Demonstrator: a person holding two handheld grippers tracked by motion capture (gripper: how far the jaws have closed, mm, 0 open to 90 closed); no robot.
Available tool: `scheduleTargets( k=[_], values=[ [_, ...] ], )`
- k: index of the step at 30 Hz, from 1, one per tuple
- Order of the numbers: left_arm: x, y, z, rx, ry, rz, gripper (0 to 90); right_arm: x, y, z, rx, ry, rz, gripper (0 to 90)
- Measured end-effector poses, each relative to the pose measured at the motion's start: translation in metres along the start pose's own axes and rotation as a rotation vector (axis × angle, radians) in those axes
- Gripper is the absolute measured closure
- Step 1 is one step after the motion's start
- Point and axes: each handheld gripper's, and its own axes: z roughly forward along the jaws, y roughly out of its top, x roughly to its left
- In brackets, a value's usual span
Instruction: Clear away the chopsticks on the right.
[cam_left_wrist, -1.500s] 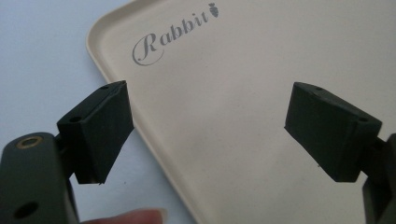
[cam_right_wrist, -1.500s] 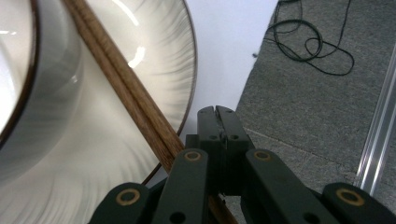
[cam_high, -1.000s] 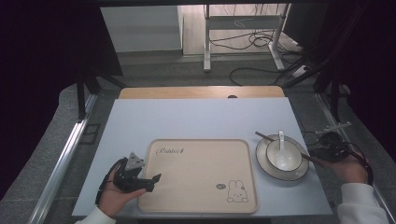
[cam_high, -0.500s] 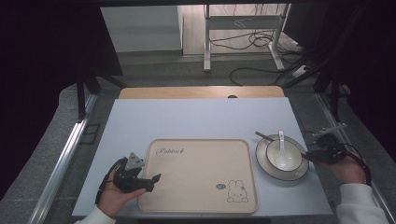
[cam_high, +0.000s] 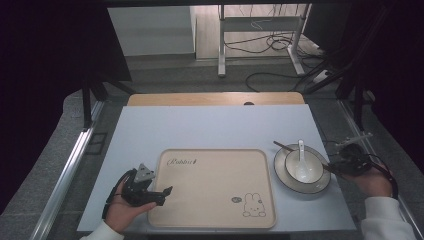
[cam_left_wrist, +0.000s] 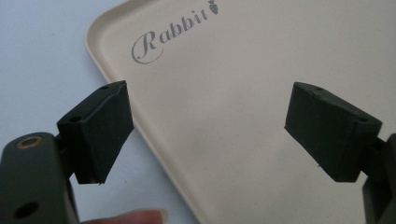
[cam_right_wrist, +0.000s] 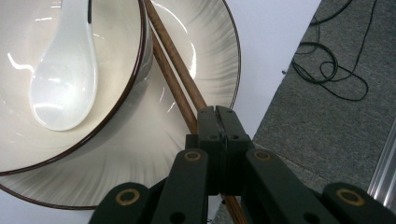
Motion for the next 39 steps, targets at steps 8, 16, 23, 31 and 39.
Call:
scheduleTargets(
  k=[8,16,23,31,39],
  values=[
    [0.0,0.0,0.0,0.0,-0.001,0.001,15.4,-0.001,-0.001,0.002,0.016,-0.005,0.006,89.2],
    [0.001,-0.001,0.0,0.002,-0.001,0.002,15.4,-0.002,-0.001,0.0,0.01,-0.008,-0.007,89.1],
    [0.0,0.0,0.0,0.001,0.0,0.003,15.4,-0.014,-0.005,-0.016,-0.008,-0.059,-0.032,61.7],
    [0.0,0.0,0.001,0.005,-0.001,0.006,15.4,-0.021,-0.009,-0.005,0.044,-0.035,-0.07,62.1],
    [0.0,0.0,0.001,0.005,-0.001,0.007,15.4,-0.021,-0.006,0.007,0.082,-0.001,-0.089,67.8]
  ],
)
